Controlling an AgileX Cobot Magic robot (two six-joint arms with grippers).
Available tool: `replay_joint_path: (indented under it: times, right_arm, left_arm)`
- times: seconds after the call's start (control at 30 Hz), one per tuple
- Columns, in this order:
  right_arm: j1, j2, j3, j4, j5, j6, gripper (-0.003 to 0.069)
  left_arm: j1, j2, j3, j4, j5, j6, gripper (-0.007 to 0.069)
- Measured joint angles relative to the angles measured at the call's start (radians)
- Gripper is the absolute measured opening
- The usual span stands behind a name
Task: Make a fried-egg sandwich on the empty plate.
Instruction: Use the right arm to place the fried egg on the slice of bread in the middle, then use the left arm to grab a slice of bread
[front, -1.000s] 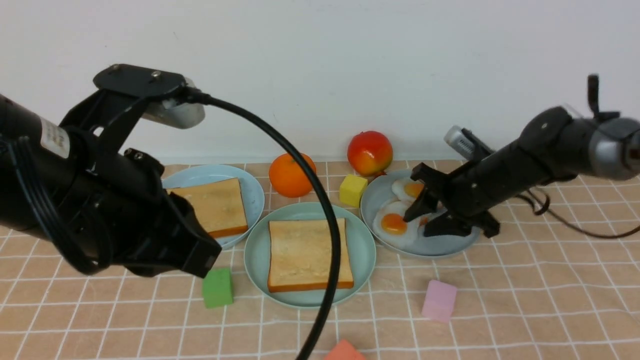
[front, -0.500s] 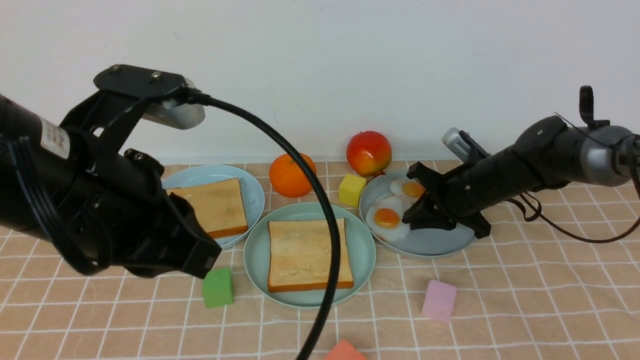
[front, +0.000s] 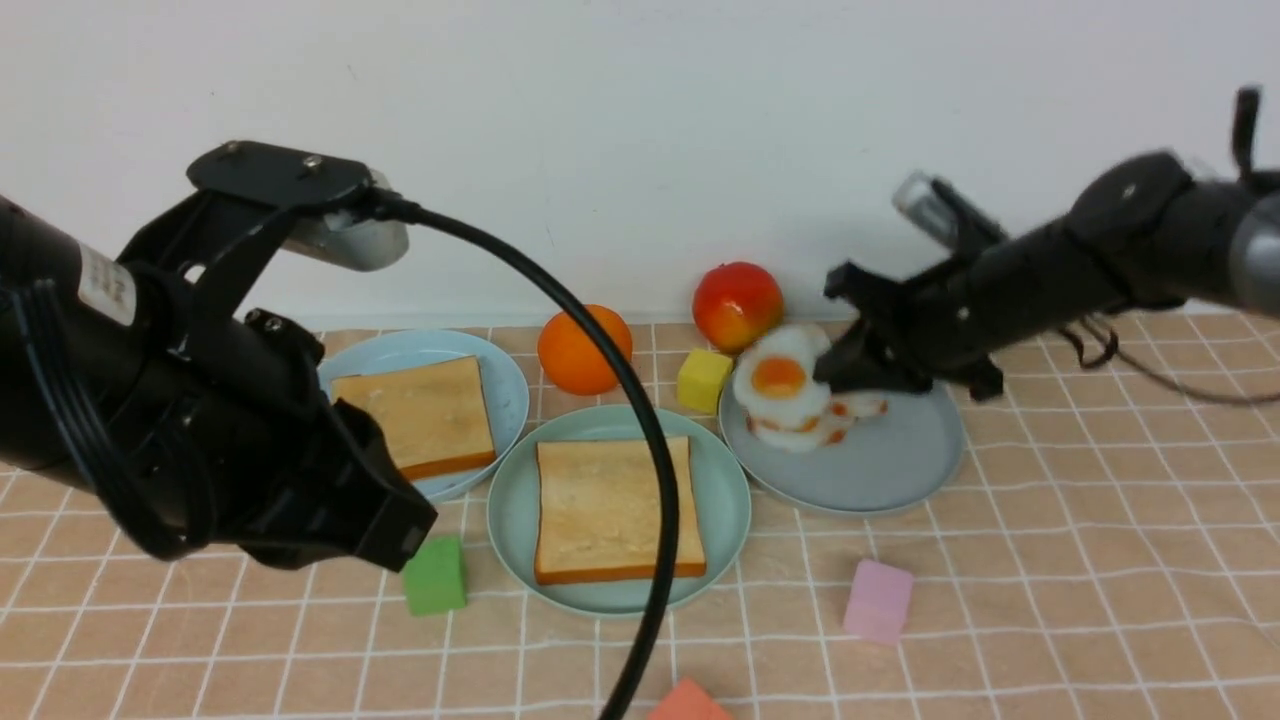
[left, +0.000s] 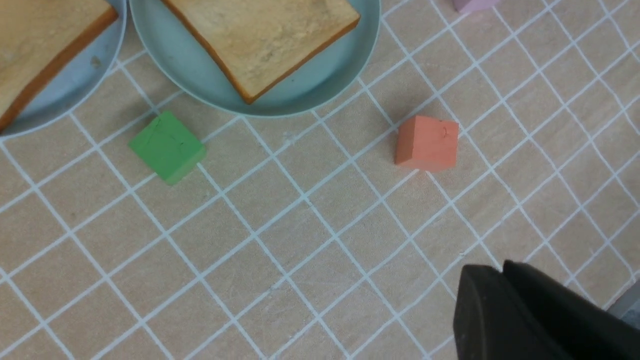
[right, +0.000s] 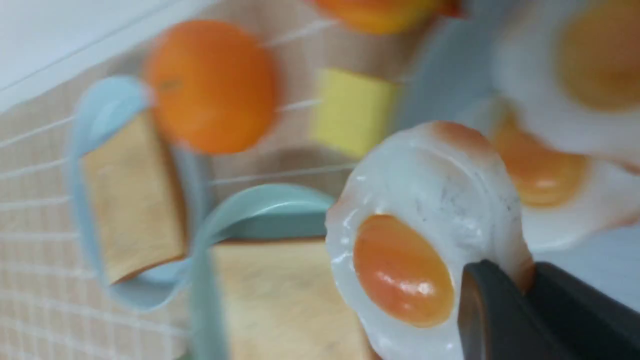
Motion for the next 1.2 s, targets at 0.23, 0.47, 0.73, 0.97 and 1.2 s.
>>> replay_joint_path:
  times: [0.23, 0.47, 0.73, 0.97, 1.2]
  right_arm:
    - [0.172, 0.012, 0.0, 0.104, 0.045, -0.18, 0.0089]
    - [0.213, 0.11, -0.021, 0.145, 0.043, -0.21, 0.0089]
    - [0.212, 0.161, -0.022, 0.197, 0.029, -0.211, 0.0108]
    - [0.197, 0.095, -0.022, 0.135, 0.071, -0.235, 0.0335]
    - [0.131, -0.182, -0.022, 0.101, 0.213, -0.373, 0.0402]
  left_arm:
    - [0.0, 0.0, 0.0, 0.007, 0.0, 0.0, 0.0057]
    - [0.0, -0.001, 0.0, 0.01, -0.001, 0.0, 0.0057]
    - [0.0, -0.001, 0.0, 0.011, -0.001, 0.0, 0.0064]
    - [0.0, -0.001, 0.0, 0.014, -0.022, 0.0, 0.0069]
    - [0.0, 0.009, 0.0, 0.12, -0.232, -0.102, 0.0071]
